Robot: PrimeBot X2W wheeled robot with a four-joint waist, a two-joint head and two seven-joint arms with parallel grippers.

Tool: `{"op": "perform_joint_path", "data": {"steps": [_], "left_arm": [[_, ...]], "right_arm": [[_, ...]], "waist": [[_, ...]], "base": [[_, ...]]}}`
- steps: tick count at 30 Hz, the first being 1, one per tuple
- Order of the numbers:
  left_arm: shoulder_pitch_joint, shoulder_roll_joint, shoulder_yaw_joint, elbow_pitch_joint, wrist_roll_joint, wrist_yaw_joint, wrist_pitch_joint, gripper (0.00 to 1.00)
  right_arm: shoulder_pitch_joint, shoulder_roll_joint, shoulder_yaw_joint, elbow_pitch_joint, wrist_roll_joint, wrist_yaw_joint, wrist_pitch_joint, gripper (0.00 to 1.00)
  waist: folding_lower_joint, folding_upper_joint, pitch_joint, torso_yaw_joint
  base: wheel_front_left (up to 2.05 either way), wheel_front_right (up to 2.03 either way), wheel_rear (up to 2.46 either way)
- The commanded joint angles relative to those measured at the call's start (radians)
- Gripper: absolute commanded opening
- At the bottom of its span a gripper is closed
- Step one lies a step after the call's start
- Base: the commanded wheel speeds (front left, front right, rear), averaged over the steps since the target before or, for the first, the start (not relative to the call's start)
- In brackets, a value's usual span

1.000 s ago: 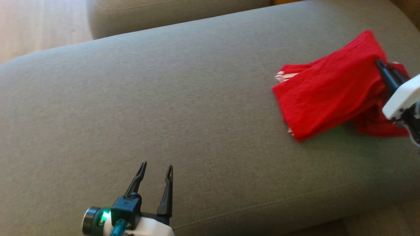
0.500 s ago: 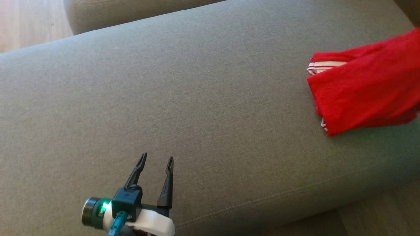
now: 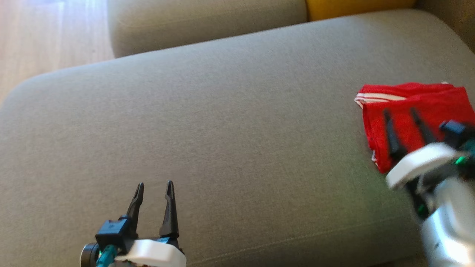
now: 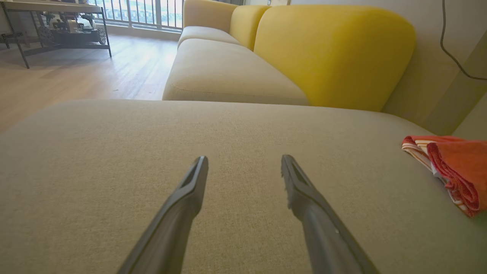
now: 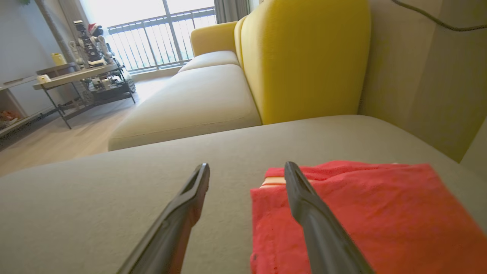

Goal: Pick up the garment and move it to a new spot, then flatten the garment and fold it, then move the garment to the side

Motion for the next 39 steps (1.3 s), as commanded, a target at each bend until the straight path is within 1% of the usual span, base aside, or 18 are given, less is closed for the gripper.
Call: {"op": "perform_joint_path", "data": {"steps": [1, 5, 9, 12, 14, 18, 22, 25, 38, 39], "left_arm": [[-0.023, -0.008, 0.036, -0.043, -0.016, 0.008, -0.012, 1.00], [-0.017, -0.008, 0.055, -0.063, -0.041, 0.023, -0.012, 1.00], [-0.004, -0.008, 0.069, -0.074, -0.044, 0.030, -0.012, 1.00], [0.009, -0.008, 0.079, -0.077, -0.027, 0.027, -0.012, 1.00], [0.013, -0.008, 0.080, -0.077, -0.013, 0.023, -0.012, 1.00], [0.033, -0.007, 0.085, -0.082, 0.056, -0.005, -0.012, 1.00], [0.064, -0.004, 0.092, -0.091, 0.107, -0.033, -0.012, 1.00], [0.089, -0.004, 0.106, -0.090, 0.125, -0.052, -0.012, 1.00], [0.109, -0.007, 0.116, -0.077, 0.140, -0.084, -0.012, 1.00], [0.141, 0.001, 0.083, -0.047, 0.130, -0.081, 0.000, 0.00]], "right_arm": [[0.031, 0.017, 0.034, -0.074, -0.015, 0.000, -0.022, 1.00], [0.147, 0.095, 0.062, -0.190, -0.071, 0.000, -0.052, 1.00], [0.248, 0.153, 0.022, -0.304, -0.130, 0.000, -0.062, 1.00], [0.325, 0.169, 0.018, -0.403, -0.193, 0.000, -0.062, 1.00], [0.351, 0.171, 0.020, -0.426, -0.206, 0.000, -0.062, 1.00], [0.440, 0.172, 0.052, -0.489, -0.204, 0.000, -0.062, 1.00], [0.503, 0.173, 0.076, -0.516, -0.220, 0.000, -0.062, 1.00], [0.536, 0.173, 0.083, -0.527, -0.214, 0.000, -0.063, 1.00], [0.556, 0.173, 0.106, -0.532, -0.199, 0.000, -0.063, 1.00], [0.589, 0.176, 0.081, -0.494, -0.207, 0.000, -0.053, 0.00]], "waist": [[0.0000, 0.0000, -0.028, 0.030], [0.0000, 0.0000, -0.053, 0.066], [0.0000, 0.0000, -0.080, 0.106], [0.0000, 0.0000, -0.097, 0.130], [0.0000, 0.0000, -0.102, 0.136], [0.0000, 0.0000, -0.124, 0.155], [0.0000, 0.0000, -0.141, 0.161], [0.0000, 0.0000, -0.152, 0.159], [0.0000, 0.0000, -0.169, 0.149], [0.0000, 0.0000, -0.169, 0.149]], "base": [[0.00, 0.00, 0.00], [0.00, 0.00, 0.00], [0.00, 0.00, 0.00], [0.00, 0.00, 0.00], [0.00, 0.00, 0.00], [0.00, 0.00, 0.00], [0.00, 0.00, 0.00], [0.00, 0.00, 0.00], [0.00, 0.00, 0.00], [0.00, 0.00, 0.00]]}}
